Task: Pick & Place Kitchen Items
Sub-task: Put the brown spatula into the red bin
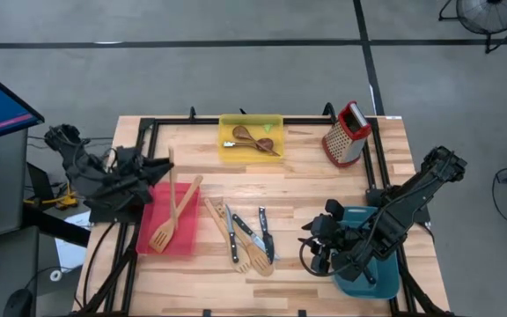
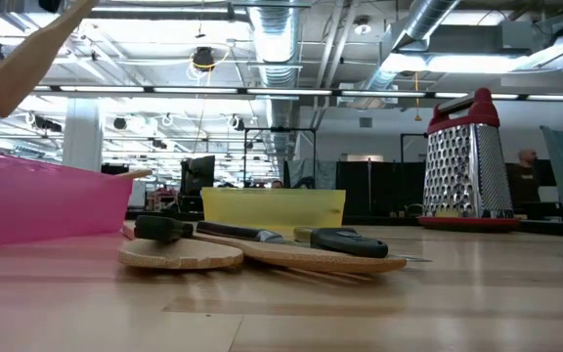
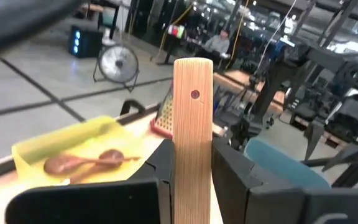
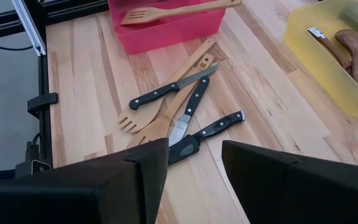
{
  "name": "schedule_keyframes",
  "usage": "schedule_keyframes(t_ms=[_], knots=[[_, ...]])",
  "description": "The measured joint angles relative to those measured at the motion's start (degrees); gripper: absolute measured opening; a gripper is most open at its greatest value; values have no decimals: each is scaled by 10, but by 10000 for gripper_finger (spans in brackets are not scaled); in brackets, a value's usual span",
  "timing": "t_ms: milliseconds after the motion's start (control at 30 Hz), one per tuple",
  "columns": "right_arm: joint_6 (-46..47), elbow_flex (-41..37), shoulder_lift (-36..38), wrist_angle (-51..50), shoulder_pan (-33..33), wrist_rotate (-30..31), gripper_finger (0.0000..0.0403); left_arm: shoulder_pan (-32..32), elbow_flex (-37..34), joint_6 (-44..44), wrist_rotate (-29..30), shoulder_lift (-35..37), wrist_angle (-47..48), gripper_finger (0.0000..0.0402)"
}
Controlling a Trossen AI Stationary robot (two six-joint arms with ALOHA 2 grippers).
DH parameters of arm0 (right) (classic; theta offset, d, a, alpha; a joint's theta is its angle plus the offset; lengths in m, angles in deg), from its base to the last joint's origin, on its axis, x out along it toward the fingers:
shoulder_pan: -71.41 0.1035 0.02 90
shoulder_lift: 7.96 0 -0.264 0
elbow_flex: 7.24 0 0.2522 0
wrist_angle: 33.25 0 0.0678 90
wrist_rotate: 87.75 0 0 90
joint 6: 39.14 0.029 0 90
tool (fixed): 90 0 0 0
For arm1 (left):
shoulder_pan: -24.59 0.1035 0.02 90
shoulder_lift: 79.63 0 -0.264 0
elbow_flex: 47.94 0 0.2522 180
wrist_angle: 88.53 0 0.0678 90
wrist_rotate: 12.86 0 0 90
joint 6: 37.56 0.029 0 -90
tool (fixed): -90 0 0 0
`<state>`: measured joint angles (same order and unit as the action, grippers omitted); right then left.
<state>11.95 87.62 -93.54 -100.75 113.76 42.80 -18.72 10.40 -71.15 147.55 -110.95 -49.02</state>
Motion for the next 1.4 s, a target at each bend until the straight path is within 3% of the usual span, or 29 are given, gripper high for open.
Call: schedule_keyframes(t_ms=[200,400,767,1067,1400], knots=[[0,0,0,0,0,0,163,31,0,-103,-41,-44,88,53],[0,0,0,0,0,0,163,107,0,-180,-127,-98,177,53],[0,0,0,0,0,0,163,234,-3,-194,-272,-179,202,53],[0,0,0,0,0,0,163,262,-51,-254,-289,-202,200,55],[0,0,0,-1,0,0,163,262,-59,-255,-324,-202,199,57]])
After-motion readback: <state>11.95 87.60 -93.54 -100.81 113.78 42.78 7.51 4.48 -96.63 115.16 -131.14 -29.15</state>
